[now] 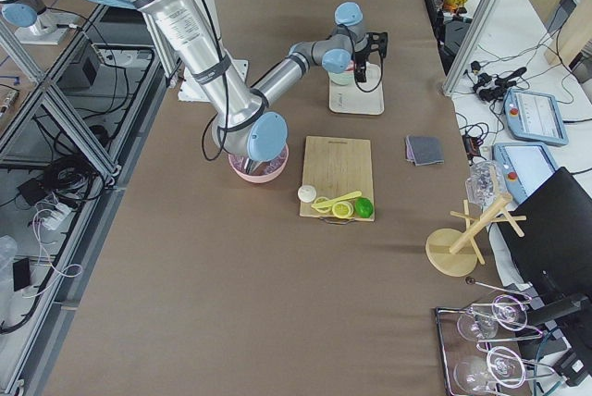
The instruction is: Stack pink bowl on green and place spoon
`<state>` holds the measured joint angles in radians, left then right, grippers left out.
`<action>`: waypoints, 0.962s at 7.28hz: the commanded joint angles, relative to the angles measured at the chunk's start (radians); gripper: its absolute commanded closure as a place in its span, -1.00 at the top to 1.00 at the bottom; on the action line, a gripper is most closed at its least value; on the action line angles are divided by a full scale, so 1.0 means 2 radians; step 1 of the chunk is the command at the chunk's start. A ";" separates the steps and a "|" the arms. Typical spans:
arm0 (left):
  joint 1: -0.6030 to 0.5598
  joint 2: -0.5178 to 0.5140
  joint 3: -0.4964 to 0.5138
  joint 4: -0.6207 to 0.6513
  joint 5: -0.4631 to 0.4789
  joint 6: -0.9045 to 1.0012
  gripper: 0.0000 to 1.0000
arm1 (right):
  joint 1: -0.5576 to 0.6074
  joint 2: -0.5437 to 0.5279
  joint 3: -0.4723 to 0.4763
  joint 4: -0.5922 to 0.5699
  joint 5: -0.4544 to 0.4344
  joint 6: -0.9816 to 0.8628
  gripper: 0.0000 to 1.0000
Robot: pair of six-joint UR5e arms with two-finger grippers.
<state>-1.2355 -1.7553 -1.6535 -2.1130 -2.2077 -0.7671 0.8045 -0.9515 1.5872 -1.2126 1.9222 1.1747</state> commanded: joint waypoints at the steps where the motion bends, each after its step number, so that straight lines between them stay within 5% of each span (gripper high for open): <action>1: -0.049 0.052 -0.008 0.007 0.001 0.113 0.96 | 0.071 -0.075 0.053 -0.125 0.043 -0.216 0.99; 4: -0.106 0.075 0.013 0.115 -0.052 0.248 0.96 | 0.233 -0.207 0.039 -0.134 0.198 -0.443 0.99; 7: -0.123 0.107 0.025 0.077 -0.064 0.266 0.96 | 0.380 -0.240 -0.101 -0.132 0.285 -0.567 1.00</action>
<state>-1.4753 -1.5649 -1.6225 -1.9222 -2.3314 -0.2480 1.4477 -1.4138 1.5122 -1.4812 2.4268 0.1299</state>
